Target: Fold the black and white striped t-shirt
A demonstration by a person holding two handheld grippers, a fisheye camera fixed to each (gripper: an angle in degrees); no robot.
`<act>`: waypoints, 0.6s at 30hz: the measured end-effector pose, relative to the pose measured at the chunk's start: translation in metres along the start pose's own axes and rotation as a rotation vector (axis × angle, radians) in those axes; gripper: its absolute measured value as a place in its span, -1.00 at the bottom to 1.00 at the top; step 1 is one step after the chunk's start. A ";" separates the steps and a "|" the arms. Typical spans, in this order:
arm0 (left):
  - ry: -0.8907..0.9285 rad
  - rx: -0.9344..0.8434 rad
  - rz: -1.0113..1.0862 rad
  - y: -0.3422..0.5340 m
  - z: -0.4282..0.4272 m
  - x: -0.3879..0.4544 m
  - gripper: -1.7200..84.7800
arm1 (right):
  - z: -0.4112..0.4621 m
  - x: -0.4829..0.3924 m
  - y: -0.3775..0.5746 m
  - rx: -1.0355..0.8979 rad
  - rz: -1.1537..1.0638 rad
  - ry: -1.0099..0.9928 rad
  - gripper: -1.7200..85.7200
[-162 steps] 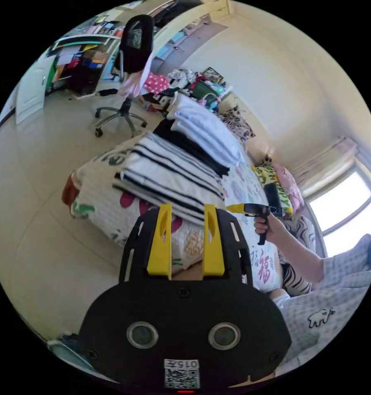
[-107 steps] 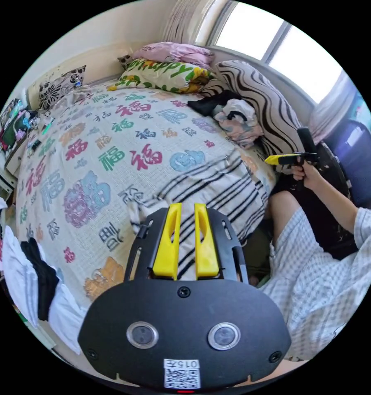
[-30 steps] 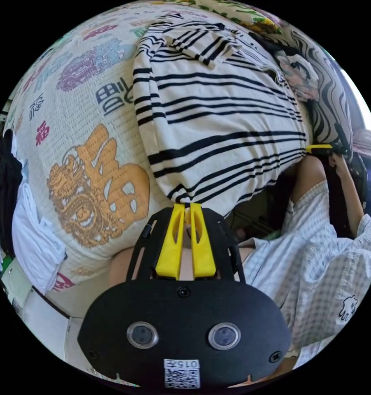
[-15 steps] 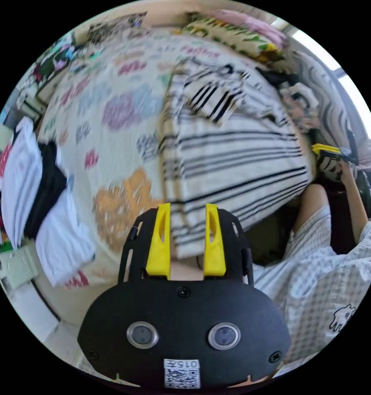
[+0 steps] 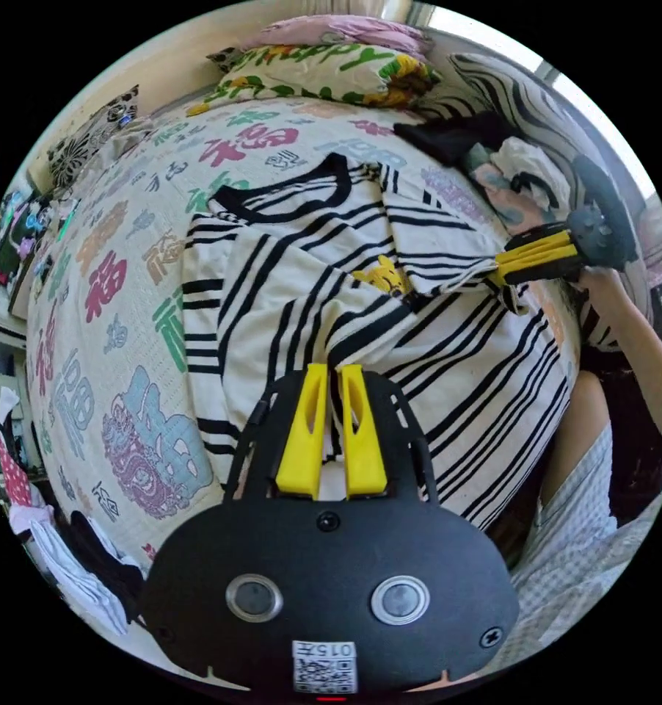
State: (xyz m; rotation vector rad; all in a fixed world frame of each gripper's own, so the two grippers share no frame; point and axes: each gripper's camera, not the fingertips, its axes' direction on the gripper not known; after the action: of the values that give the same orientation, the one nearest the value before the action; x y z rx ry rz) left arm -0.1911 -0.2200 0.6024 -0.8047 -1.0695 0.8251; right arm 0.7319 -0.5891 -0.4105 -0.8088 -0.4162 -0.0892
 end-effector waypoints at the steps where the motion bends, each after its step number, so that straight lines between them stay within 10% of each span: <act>1: 0.071 0.054 -0.048 0.008 -0.019 -0.028 -0.90 | -0.008 0.009 0.005 0.028 0.034 -0.013 -0.95; 9: 0.026 0.336 -0.673 0.105 -0.093 -0.247 -0.79 | -0.079 0.164 0.129 0.296 0.815 0.035 -0.94; 18: 0.136 0.186 -0.620 0.167 -0.075 -0.223 -0.68 | -0.063 0.113 0.121 0.184 0.538 0.041 -0.77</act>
State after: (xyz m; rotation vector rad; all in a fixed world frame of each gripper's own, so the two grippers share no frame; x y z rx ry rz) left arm -0.2079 -0.3495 0.3449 -0.3302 -1.0218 0.3290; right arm 0.8847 -0.5411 -0.4873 -0.7124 -0.1542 0.4268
